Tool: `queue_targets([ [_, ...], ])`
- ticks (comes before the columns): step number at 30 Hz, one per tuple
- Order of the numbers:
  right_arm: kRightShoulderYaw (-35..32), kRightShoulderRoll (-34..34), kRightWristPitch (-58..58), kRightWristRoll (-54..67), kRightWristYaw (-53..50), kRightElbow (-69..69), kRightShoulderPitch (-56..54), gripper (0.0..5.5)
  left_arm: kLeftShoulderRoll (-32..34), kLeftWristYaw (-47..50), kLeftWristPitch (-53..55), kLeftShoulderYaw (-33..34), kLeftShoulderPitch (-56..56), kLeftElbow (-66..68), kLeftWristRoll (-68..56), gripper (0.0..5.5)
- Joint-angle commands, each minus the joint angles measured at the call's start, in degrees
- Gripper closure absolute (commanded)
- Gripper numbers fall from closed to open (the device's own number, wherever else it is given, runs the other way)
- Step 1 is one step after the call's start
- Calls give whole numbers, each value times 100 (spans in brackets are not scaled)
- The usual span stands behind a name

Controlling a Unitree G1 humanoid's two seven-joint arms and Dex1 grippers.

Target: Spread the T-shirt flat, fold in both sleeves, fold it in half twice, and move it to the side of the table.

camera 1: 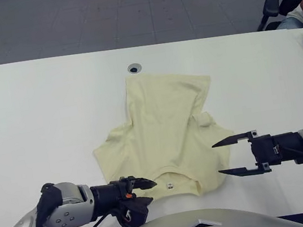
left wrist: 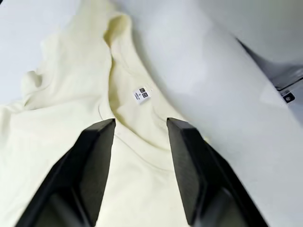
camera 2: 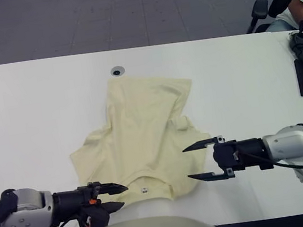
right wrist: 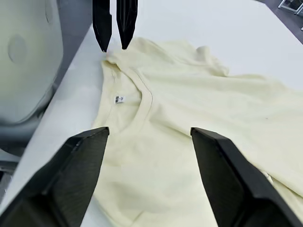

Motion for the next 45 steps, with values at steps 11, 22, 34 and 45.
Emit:
queue_targets([
  [11,848,791,-992,-3120,-1134,2009,-1380,10,-662,2233,-797,-78,-1946,3320,2533,97],
  [22,993,1429,-1843,-3980,-2071,3297,-2145,10,-1105,2628,-1435,-597,-1890,4362,2972,12],
  [34,895,347,-1756,-4494,-1911,4017,-1538,10,-968,2717,-1217,-153,-1029,4116,2808,12],
  [45,525,171,-1674,-3742,-1554,3459,-1392,10,-1400,2061,-623,-468,-777,2854,2240,12],
])
